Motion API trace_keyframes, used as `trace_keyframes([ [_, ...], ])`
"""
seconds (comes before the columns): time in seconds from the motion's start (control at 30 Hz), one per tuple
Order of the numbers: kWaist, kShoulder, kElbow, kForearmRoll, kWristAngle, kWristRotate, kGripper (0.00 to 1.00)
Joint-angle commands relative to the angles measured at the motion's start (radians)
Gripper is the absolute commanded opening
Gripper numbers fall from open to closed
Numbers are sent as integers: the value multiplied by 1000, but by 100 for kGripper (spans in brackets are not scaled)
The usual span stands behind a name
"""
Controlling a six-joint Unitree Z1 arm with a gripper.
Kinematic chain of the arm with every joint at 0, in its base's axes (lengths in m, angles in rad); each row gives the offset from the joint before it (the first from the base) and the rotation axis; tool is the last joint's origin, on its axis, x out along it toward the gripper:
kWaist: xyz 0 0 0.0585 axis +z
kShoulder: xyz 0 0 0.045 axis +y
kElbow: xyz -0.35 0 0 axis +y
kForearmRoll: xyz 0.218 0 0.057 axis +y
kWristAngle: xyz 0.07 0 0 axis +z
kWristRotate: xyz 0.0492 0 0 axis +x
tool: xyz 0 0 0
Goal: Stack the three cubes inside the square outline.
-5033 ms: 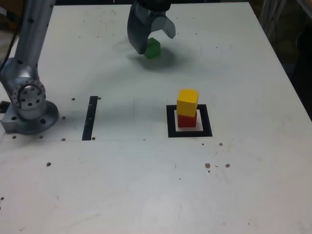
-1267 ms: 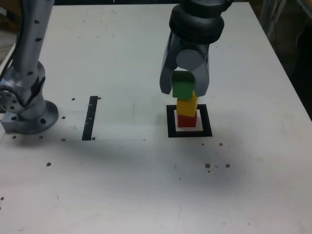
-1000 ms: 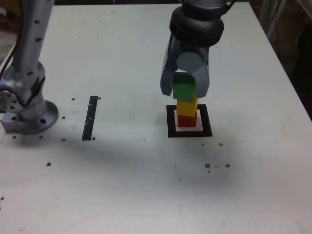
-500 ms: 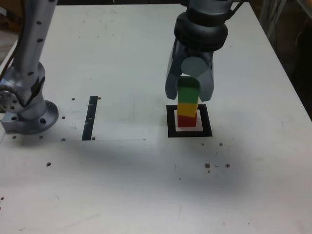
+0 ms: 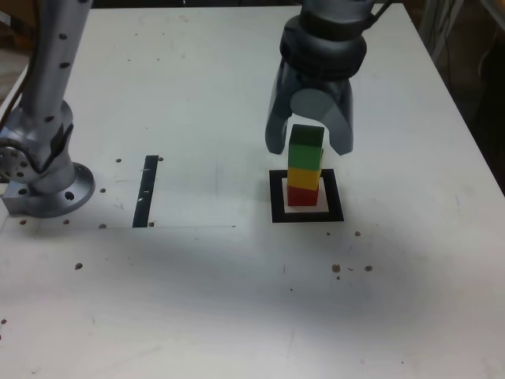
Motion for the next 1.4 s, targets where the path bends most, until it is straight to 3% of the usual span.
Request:
trace_keyframes([
  [0.0, 1, -39, 11, 11, 9, -2, 99],
  [0.2, 0, -148, 113, 12, 13, 1, 99],
  [0.37, -2, -275, 307, -14, -2, -5, 99],
  [0.57, -2, -385, 599, -138, -11, -22, 99],
  [0.83, -2, -402, 879, -400, -65, -24, 99],
  [1.37, 10, -403, 1096, -576, -58, -24, 99],
])
